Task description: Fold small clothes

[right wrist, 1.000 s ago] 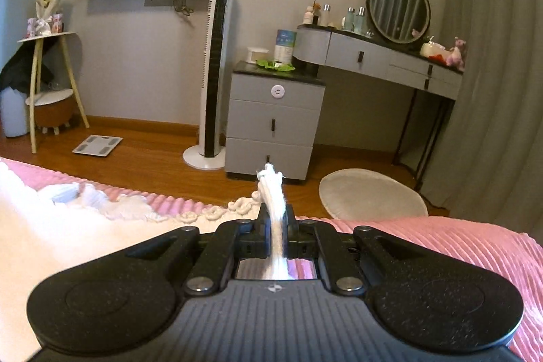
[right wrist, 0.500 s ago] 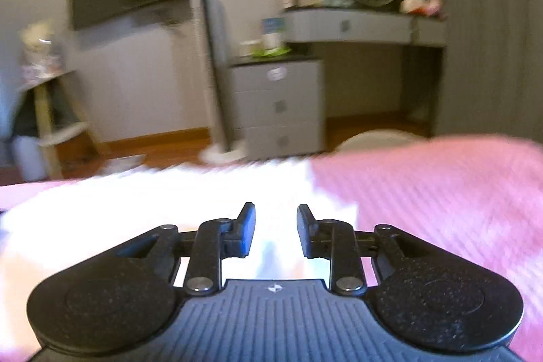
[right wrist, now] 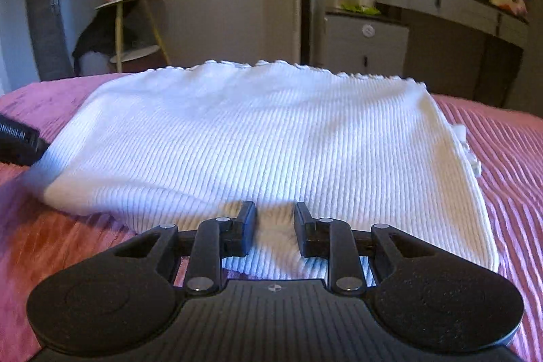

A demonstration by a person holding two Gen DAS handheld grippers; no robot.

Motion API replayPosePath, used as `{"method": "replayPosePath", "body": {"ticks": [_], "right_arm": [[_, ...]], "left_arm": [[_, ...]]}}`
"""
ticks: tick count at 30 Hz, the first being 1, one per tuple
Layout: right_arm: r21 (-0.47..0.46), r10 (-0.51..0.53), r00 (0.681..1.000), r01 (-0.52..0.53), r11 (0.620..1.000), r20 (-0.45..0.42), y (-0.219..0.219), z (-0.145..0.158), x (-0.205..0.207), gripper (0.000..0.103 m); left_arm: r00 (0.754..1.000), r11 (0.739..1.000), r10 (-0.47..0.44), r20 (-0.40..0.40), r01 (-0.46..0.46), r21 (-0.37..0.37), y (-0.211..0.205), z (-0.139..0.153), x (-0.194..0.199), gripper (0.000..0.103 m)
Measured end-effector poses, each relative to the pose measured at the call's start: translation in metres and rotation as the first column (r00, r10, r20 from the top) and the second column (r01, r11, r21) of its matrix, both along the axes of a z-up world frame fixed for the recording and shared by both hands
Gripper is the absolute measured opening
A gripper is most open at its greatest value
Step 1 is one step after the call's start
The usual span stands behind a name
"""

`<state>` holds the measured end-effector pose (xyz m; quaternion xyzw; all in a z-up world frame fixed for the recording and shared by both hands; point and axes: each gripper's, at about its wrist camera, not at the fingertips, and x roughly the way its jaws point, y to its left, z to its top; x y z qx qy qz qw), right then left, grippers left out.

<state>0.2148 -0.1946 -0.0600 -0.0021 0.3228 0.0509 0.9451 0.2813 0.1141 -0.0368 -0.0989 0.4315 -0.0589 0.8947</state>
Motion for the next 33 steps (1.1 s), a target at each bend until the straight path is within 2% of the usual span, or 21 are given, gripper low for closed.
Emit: {"method": "replayPosePath", "body": {"ticks": [1,3,4,5,7,8,10,11,13,14,15,18,19,20,21,26,28,29,31,33], "right_arm": [[0.001,-0.013,1.0,0.013,1.0,-0.011,0.001,0.004,0.001,0.023],[0.031,-0.045,0.999,0.045,0.999,-0.008,0.003,0.018,-0.005,0.023],[0.046,-0.048,0.999,0.047,0.998,0.025,0.002,0.024,-0.01,0.023],[0.06,-0.045,0.996,0.041,0.997,0.073,0.003,0.03,-0.016,0.024],[0.078,-0.032,0.991,0.022,0.997,0.127,0.007,0.033,-0.016,0.025],[0.085,-0.019,0.991,0.008,0.996,0.13,0.01,0.034,-0.013,0.025],[0.103,0.006,0.995,-0.017,0.995,0.104,0.015,0.027,-0.006,0.025],[0.12,0.019,0.997,-0.027,0.992,0.07,0.017,0.018,-0.002,0.026],[0.151,0.031,1.0,-0.03,0.988,-0.004,0.016,0.0,0.008,0.026],[0.158,0.033,0.999,-0.036,0.987,0.022,0.015,-0.004,0.007,0.026],[0.164,0.036,0.999,-0.04,0.986,0.029,0.013,-0.004,0.007,0.026],[0.213,0.023,0.999,-0.032,0.977,0.044,0.003,0.002,0.003,0.026],[0.223,0.008,0.998,-0.02,0.975,0.057,0.0,0.005,0.002,0.026],[0.226,-0.012,0.998,-0.003,0.974,0.067,-0.003,0.007,0.0,0.026],[0.231,-0.031,0.997,0.013,0.973,0.076,-0.006,0.009,0.0,0.026],[0.253,-0.047,0.992,0.016,0.967,0.116,-0.008,0.005,0.004,0.026],[0.261,-0.032,0.99,-0.005,0.965,0.14,-0.004,0.003,0.003,0.025],[0.226,-0.013,0.99,-0.02,0.974,0.143,0.0,0.002,0.004,0.024],[0.109,0.034,0.996,-0.043,0.993,0.085,0.014,-0.004,0.008,0.023],[0.058,0.052,0.995,-0.057,0.997,0.084,0.02,-0.007,0.009,0.023]], "left_arm": [[1.0,1.0,0.002,-0.003,-0.002,-0.01,0.002,0.004,0.0,0.044],[1.0,0.999,0.03,-0.001,-0.03,-0.035,0.008,0.012,-0.002,0.048],[0.998,0.998,0.063,0.018,-0.063,-0.018,0.008,0.016,-0.002,0.056],[0.996,0.997,0.082,0.042,-0.082,-0.008,0.008,0.021,-0.004,0.069],[0.995,0.997,0.071,0.077,-0.067,-0.05,0.01,0.026,-0.005,0.084],[0.995,0.995,0.057,0.086,-0.05,-0.082,0.009,0.027,-0.003,0.087],[0.996,0.994,0.027,0.085,-0.018,-0.104,0.001,0.027,0.002,0.091],[0.997,0.996,0.018,0.074,-0.011,-0.092,-0.005,0.025,0.007,0.095],[0.999,0.999,0.005,0.052,-0.003,-0.036,-0.016,0.018,0.02,0.095],[0.999,1.0,0.005,0.033,-0.005,-0.014,-0.02,0.013,0.027,0.095],[1.0,1.0,0.001,0.007,-0.001,-0.019,-0.022,0.007,0.03,0.094],[0.999,0.995,0.033,-0.004,-0.034,-0.098,-0.018,-0.001,0.036,0.079],[0.999,0.991,0.036,0.0,-0.035,-0.126,-0.017,0.0,0.034,0.062],[0.999,0.987,0.032,-0.008,-0.033,-0.155,-0.016,0.001,0.035,0.057],[0.999,0.987,0.042,-0.017,-0.044,-0.157,-0.017,0.002,0.036,0.056],[1.0,0.989,0.026,-0.013,-0.028,-0.144,-0.015,0.008,0.038,0.03],[1.0,0.989,0.023,-0.009,-0.024,-0.143,-0.015,0.013,0.037,0.027],[1.0,0.99,0.023,-0.009,-0.024,-0.141,-0.017,0.014,0.036,0.026],[0.999,0.989,0.03,-0.021,-0.033,-0.141,-0.019,0.016,0.041,0.025],[0.999,0.987,0.043,-0.033,-0.047,-0.151,-0.018,0.019,0.043,0.024]]}}
